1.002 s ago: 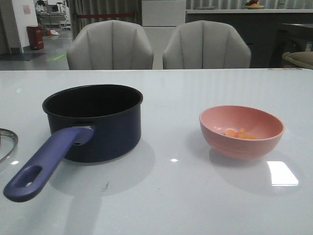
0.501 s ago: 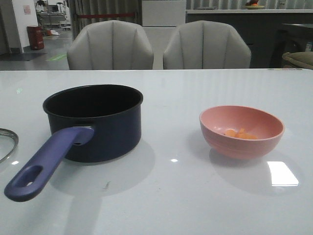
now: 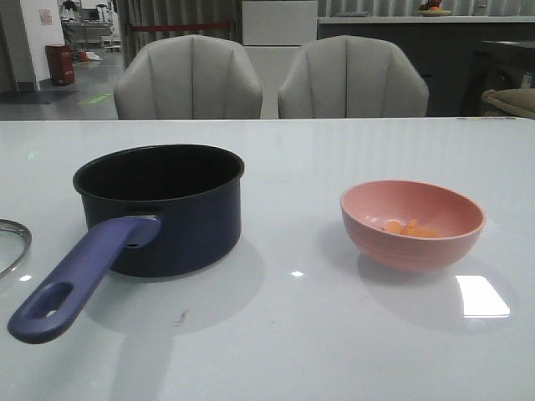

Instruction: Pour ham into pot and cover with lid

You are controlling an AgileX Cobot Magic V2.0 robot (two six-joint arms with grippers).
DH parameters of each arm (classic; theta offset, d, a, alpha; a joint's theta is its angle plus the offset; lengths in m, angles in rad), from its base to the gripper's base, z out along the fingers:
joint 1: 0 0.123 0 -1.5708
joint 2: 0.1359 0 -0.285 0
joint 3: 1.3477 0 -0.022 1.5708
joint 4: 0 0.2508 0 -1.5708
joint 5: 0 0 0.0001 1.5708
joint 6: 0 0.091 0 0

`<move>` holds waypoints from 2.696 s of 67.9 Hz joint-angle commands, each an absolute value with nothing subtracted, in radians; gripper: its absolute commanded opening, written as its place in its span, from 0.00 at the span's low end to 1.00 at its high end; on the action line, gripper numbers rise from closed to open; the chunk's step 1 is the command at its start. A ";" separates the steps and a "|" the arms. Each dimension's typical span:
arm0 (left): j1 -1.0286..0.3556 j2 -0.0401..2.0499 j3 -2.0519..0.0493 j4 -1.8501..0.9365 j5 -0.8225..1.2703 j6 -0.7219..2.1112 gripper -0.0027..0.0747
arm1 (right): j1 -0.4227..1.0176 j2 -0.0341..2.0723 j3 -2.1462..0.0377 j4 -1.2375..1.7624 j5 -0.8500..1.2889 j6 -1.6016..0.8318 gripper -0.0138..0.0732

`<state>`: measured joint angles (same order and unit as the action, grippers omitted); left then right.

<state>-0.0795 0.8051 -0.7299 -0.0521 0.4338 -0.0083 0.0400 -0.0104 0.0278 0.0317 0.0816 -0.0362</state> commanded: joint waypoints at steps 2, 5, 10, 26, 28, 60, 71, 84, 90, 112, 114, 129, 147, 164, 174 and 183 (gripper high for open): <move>-0.087 0.648 -0.657 -0.092 0.278 -0.009 0.81 | 0.036 -0.030 0.022 0.021 0.000 -0.036 0.35; -0.087 0.592 -0.612 -0.099 0.257 -0.009 0.81 | 0.036 -0.030 0.022 0.021 0.000 -0.036 0.35; -0.093 0.492 -0.544 -0.104 0.229 -0.009 0.81 | 0.036 -0.030 0.022 0.021 0.000 -0.036 0.35; -0.195 0.244 -0.383 -0.104 0.213 -0.009 0.81 | 0.036 -0.030 0.022 0.021 0.000 -0.036 0.35; -0.208 0.215 -0.369 -0.104 0.203 -0.009 0.81 | 0.036 -0.030 0.022 0.021 0.000 -0.036 0.35; -0.246 0.141 -0.319 -0.104 0.161 -0.009 0.81 | 0.039 -0.028 -0.004 0.023 -0.164 -0.037 0.35; -0.246 0.141 -0.316 -0.104 0.149 -0.009 0.81 | 0.039 0.100 -0.192 0.019 0.034 -0.048 0.35; -0.246 0.141 -0.316 -0.104 0.146 -0.009 0.81 | 0.039 0.329 -0.394 0.019 0.241 -0.056 0.35; -0.246 0.141 -0.316 -0.104 0.146 -0.009 0.81 | 0.039 0.378 -0.407 0.020 0.238 -0.056 0.35; -0.246 0.141 -0.316 -0.104 0.151 -0.009 0.81 | 0.039 0.535 -0.437 0.072 0.240 -0.054 0.40; -0.246 0.141 -0.316 -0.104 0.151 -0.009 0.81 | 0.039 0.562 -0.448 0.076 0.246 -0.054 0.45; -0.246 0.141 -0.316 -0.104 0.151 -0.009 0.81 | 0.041 0.852 -0.579 0.175 0.296 -0.054 0.77; -0.246 0.141 -0.316 -0.104 0.153 -0.009 0.81 | 0.125 1.209 -0.751 0.314 0.310 -0.055 0.77; -0.246 0.141 -0.316 -0.104 0.153 -0.009 0.81 | 0.148 1.485 -0.891 0.315 0.314 -0.057 0.77; -0.246 0.141 -0.316 -0.104 0.153 -0.009 0.81 | 0.148 1.601 -0.949 0.315 0.313 -0.057 0.77; -0.246 0.141 -0.316 -0.104 0.153 -0.009 0.81 | 0.148 1.675 -0.994 0.315 0.323 -0.057 0.75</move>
<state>-0.2388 0.1325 -0.2890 -0.0949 0.2288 -0.0083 0.1482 1.6721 -0.9424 0.3052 0.3613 -0.0426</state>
